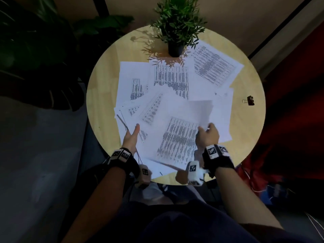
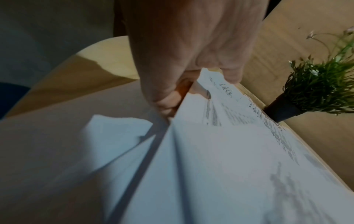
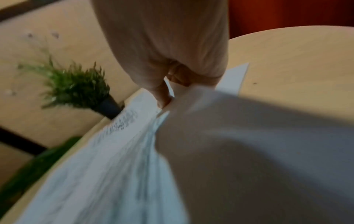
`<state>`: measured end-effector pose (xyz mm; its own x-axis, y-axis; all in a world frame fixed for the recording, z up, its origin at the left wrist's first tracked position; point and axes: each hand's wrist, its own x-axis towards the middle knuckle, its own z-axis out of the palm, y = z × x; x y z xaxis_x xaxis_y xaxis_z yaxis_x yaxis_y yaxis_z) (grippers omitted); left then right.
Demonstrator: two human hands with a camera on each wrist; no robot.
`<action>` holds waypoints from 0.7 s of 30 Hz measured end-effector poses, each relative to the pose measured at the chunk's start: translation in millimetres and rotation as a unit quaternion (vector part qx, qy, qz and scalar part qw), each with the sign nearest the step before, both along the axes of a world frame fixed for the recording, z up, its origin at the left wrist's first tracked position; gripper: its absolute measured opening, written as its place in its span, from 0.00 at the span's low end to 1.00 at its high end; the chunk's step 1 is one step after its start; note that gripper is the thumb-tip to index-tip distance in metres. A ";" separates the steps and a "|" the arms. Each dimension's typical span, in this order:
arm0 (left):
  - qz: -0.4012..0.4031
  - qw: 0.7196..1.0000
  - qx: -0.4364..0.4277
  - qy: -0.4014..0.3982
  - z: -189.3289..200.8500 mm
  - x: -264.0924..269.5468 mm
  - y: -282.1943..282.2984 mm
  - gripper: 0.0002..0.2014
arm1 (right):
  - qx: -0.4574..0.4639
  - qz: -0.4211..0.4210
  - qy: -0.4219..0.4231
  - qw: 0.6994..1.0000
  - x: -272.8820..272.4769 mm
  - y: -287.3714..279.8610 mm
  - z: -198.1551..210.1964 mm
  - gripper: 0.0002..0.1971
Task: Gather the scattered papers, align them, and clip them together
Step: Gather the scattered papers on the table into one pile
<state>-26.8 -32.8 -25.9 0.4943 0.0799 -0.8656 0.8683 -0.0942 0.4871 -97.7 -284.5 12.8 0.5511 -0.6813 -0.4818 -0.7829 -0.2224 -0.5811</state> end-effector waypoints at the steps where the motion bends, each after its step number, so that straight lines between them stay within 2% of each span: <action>1: -0.005 1.000 -0.001 0.004 1.7 -0.7 -1.0 0.43 | 0.001 0.027 0.000 1.000 -7.4 7.8 1.1 0.09; 5: -0.046 0.998 0.041 -0.022 -2.1 -0.8 -2.4 0.33 | 0.045 0.123 0.036 0.991 -22.3 20.3 -4.1 0.14; 7: -0.062 0.995 0.065 -0.048 -1.2 -1.1 -4.6 0.28 | 0.004 0.157 0.057 0.986 -25.0 21.0 -2.2 0.17; 9: -0.065 0.993 0.074 -0.060 3.2 -0.8 -1.4 0.27 | -0.069 0.141 0.061 0.986 -21.6 12.8 2.9 0.15; 12: -0.077 0.990 0.083 -0.084 4.5 5.9 16.9 0.27 | -0.136 0.089 -0.002 0.987 -11.1 -13.2 10.8 0.12; 14: -0.084 0.987 0.064 -0.123 6.5 11.3 34.9 0.23 | -0.108 0.090 -0.070 0.988 2.5 -29.7 15.6 0.11; 16: -0.065 0.988 0.031 -0.139 10.6 15.7 48.8 0.20 | -0.066 0.129 -0.096 0.985 20.1 -35.5 14.0 0.09; 17: -0.059 0.988 0.032 -0.140 13.0 17.6 53.2 0.22 | -0.053 0.151 -0.091 0.983 28.8 -32.5 10.4 0.09; 19: -0.063 0.989 0.049 -0.124 17.1 18.2 52.3 0.30 | -0.021 0.183 -0.077 0.980 42.5 -16.5 0.0 0.09; 21: -0.065 0.988 0.018 -0.139 14.3 13.5 44.4 0.40 | 0.014 0.222 -0.068 0.973 47.4 10.0 -10.7 0.10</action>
<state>-13.3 11.6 -11.6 0.7211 0.0279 -0.6923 0.6804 -0.2167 0.7001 -50.4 -274.5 2.2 0.8478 -0.3497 -0.3988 -0.5290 -0.5036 -0.6831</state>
